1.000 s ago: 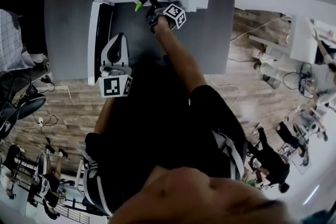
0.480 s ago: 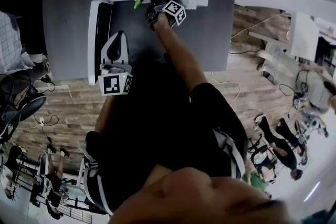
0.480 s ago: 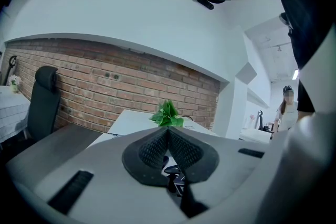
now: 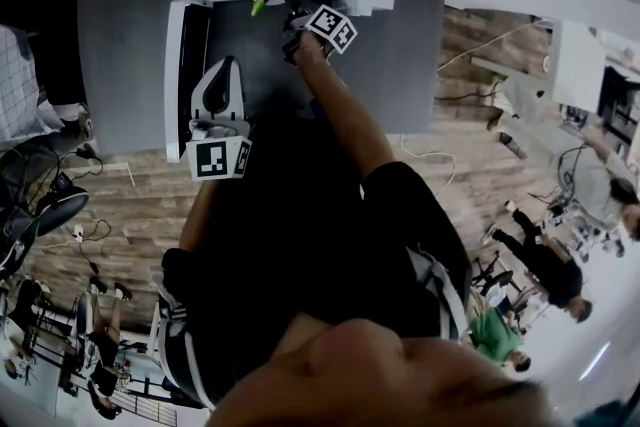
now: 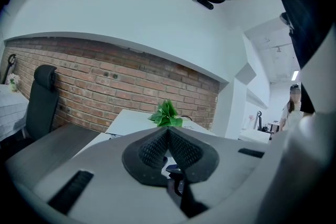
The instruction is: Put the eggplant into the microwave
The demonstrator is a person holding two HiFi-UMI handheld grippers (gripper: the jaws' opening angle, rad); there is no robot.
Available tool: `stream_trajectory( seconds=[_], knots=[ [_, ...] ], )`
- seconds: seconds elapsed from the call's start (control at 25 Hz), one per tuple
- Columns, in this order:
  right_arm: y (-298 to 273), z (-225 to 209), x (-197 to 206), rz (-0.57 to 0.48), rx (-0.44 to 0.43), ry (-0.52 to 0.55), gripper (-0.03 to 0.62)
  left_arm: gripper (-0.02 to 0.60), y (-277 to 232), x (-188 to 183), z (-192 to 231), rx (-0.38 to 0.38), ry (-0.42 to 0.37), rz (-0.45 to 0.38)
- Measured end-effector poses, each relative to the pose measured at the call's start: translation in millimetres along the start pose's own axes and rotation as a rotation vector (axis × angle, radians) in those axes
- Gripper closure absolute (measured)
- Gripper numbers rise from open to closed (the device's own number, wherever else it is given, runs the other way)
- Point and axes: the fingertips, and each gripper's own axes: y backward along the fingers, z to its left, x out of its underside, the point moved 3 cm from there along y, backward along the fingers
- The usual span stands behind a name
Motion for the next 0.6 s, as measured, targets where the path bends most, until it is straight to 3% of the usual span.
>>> stream_trajectory(
  seconds=[0.16,0.28,0.4,0.48,0.6],
  knots=[
    [13,4,-5,-0.031,0.062,0.221,0.434,0.548,-2,1,-1,0.004,-0.001,-0.001],
    [22,14,-2,-0.031,0.098,0.526,0.447,0.548,-2,0,-2,0.010,-0.001,-0.002],
    [28,26,9,-0.019,0.127,0.836,0.530,0.548,-3,1,-3,0.014,-0.001,-0.002],
    [29,29,18,0.004,0.132,0.922,0.549,0.548,-4,1,-3,0.016,-0.001,-0.001],
    [25,25,31,0.055,0.153,0.956,0.554,0.548,-4,1,-3,0.018,0.001,0.003]
  ],
)
